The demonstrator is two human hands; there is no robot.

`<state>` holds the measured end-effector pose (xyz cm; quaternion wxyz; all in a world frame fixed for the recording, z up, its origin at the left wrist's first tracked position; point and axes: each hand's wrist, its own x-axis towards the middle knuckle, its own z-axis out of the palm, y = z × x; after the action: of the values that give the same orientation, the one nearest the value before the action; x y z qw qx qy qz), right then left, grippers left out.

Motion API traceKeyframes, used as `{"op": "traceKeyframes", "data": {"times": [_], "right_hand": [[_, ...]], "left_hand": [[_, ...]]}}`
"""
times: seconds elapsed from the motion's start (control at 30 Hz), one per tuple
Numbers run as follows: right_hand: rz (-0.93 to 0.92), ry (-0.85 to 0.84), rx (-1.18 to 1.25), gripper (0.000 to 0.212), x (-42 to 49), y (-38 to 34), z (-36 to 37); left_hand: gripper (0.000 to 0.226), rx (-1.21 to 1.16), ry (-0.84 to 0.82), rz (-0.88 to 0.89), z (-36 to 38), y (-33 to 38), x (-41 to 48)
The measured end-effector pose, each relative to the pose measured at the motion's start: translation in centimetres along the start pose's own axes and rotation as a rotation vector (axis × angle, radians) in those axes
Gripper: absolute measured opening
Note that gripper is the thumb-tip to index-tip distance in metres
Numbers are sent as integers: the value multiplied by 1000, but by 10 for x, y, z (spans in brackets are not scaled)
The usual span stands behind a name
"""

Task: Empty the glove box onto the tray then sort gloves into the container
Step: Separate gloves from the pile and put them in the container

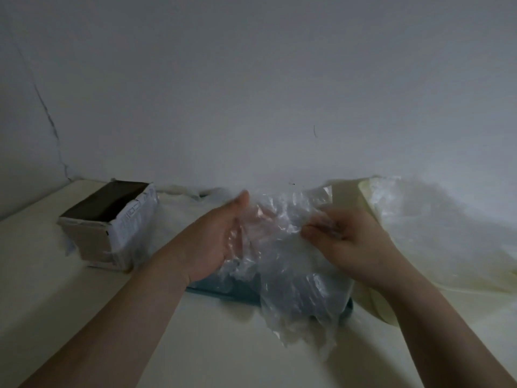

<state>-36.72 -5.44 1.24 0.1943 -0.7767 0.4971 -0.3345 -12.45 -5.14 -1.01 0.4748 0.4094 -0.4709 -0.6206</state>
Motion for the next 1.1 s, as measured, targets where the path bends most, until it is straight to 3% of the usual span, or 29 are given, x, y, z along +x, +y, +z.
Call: {"op": "traceKeyframes", "data": {"times": [0.1,0.37,0.53,0.63,0.93,1.03,1.1], "right_hand": [[78,4,47,35,0,2,2],[251,48,213,33,2,11,19],[386,69,221,24,7,29,32],[395,71,106,30,11,33,40],[312,94,-52,31,31,-15,19],[222,217,-18,28,16,-37,-17],[205,259,139,22,5,-46,-44]], "left_hand": [[40,296,79,33,-1,-5,0],[36,57,170,-84,-3,10,-2],[25,61,322,51,-10,26,-7],[21,123,378,191,-5,47,-24],[19,285,263,406,39,84,-72],[12,391,265,436,51,91,-70],[30,378,274,418,63,95,-65]]}}
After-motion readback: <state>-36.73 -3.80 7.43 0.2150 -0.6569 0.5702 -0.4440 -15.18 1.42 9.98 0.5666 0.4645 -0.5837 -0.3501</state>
